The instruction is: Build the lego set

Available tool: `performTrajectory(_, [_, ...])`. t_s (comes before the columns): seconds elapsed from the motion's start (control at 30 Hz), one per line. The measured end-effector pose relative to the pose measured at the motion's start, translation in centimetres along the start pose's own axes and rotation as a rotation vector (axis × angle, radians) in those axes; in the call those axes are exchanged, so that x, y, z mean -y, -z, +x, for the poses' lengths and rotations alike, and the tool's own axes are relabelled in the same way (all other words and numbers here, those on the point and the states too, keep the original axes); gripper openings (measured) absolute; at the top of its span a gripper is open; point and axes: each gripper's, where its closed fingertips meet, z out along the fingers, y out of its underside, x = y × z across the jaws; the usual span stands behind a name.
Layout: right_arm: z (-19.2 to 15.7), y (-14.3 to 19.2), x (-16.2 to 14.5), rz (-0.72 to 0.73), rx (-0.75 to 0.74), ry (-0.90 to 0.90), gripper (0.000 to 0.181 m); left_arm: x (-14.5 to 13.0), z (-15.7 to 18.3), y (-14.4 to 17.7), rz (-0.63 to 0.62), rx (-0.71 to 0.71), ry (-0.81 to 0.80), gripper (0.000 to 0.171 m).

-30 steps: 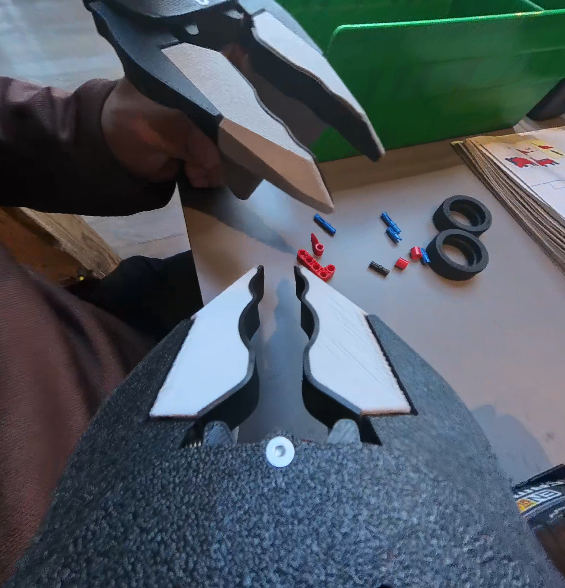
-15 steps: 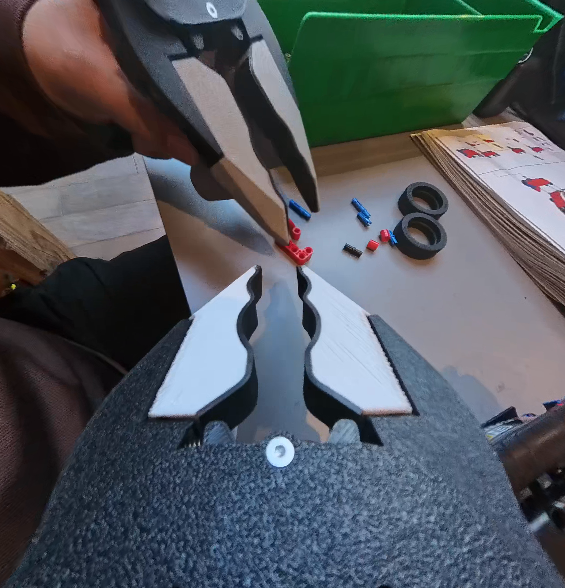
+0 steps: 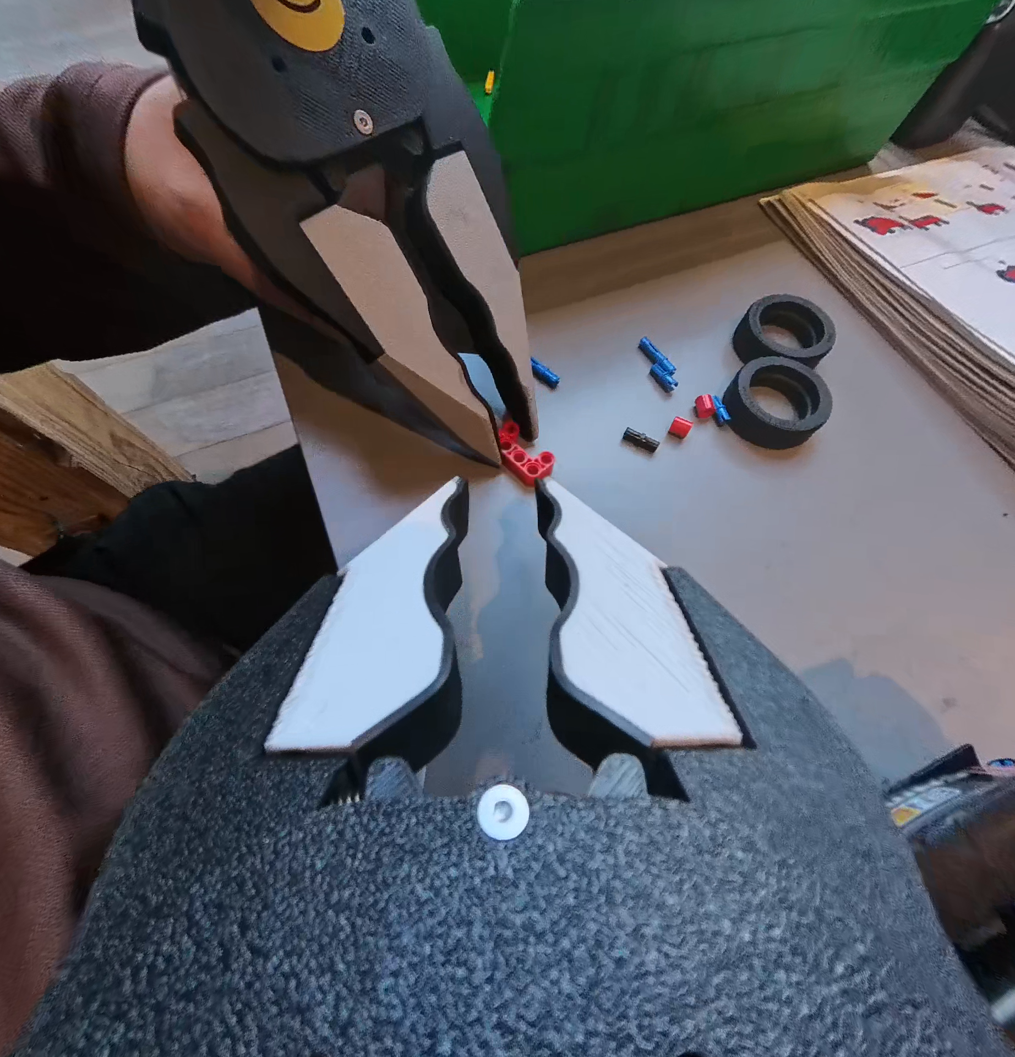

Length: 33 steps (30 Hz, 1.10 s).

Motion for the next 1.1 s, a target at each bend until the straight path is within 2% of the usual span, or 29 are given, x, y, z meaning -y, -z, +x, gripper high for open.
performTrajectory(0.23, [1.3, -1.6, -0.5, -0.081, -0.017, -0.083, 0.031, 0.1, 0.1, 0.0, 0.004, -0.067, -0.011, 0.013])
performTrajectory(0.43, [1.2, -1.8, -0.4, -0.09, -0.067, -0.038, 0.032, 0.0, 1.4, 0.2, -0.001, -0.194, -0.01, 0.013])
performTrajectory(0.5, [1.1, -1.7, -0.5, -0.089, -0.053, -0.057, 0.038, -0.1, 1.7, 0.2, -0.004, -0.217, -0.028, 0.013])
performTrajectory(0.67, [0.3, -1.5, -1.0, -0.114, -0.019, -0.027, 0.044, -0.5, 1.9, 0.4, -0.016, -0.241, -0.181, 0.013])
performTrajectory(0.83, [-1.6, -2.2, -1.7, -0.18, 0.057, 0.075, 0.042, -0.9, 2.4, 0.7, -0.018, -0.276, -0.296, 0.013])
performTrajectory(0.93, [-2.0, -2.6, -1.5, -0.187, 0.076, 0.066, 0.038, -1.0, 2.5, 0.8, -0.012, -0.272, -0.34, 0.013])
performTrajectory(1.0, [-2.2, -2.7, -1.5, -0.195, 0.078, 0.042, 0.034, -0.9, 2.2, 0.8, -0.007, -0.254, -0.341, 0.018])
performTrajectory(1.1, [-2.3, -2.5, -1.6, -0.195, 0.041, 0.005, 0.03, -0.8, 1.0, 0.8, -0.005, -0.195, -0.285, 0.035])
